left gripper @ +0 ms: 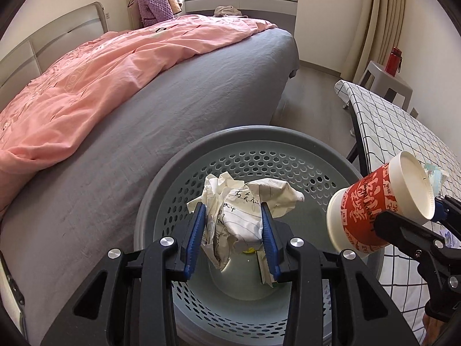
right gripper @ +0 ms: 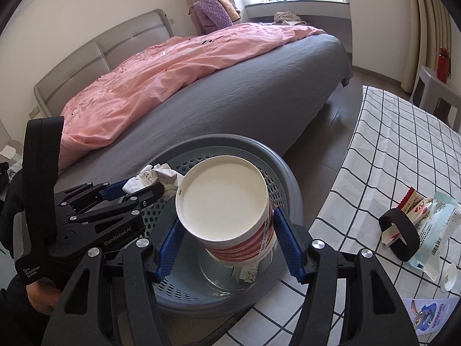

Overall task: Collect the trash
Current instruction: 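Carry the tissue and cup over the wastebasket and open both grippers, then move both grippers back toward the toothpaste box and wrappers on the bed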

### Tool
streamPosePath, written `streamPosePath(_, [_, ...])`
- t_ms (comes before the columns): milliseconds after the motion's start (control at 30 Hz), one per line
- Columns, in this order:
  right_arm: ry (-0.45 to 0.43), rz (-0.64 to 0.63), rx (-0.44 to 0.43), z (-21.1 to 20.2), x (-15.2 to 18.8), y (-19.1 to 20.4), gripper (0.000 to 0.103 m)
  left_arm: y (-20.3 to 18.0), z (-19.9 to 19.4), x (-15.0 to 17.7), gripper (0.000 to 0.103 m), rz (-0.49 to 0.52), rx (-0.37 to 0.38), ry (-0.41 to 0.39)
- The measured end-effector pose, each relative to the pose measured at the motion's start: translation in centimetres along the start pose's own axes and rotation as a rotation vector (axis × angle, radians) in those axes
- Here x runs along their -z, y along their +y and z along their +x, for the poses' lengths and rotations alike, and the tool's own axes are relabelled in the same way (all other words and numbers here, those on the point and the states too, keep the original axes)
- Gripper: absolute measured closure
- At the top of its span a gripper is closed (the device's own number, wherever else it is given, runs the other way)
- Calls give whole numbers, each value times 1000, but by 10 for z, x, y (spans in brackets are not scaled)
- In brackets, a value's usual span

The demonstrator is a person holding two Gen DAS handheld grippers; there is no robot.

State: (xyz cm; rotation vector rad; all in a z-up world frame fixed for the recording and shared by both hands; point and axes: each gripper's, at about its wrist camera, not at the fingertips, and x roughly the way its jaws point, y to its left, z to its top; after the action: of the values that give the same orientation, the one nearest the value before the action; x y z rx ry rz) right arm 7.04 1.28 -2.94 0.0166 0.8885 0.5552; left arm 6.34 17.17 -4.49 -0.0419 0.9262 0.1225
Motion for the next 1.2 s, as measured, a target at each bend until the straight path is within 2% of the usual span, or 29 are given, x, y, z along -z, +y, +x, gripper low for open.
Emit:
streamPosePath(267, [12,-10,22,9,0,1,42,0,4,1,63,1,0,6])
streamPosePath(333, [5,-9,31,8,1,0,42,0,3,2,57,3,-2,2])
streamPosePath(400, [-4,-5,36,6,1,-1,36,-1,1,2,49,6,-5,-2])
streamPosePath(567, [-21,-5,48,1,2,-2,33,-1,-2,1,41,4,-16,-11])
streamPosePath(1200, [-25,23,53,-4,9,-8,32,-6,-5,5,39,9,-15,-12])
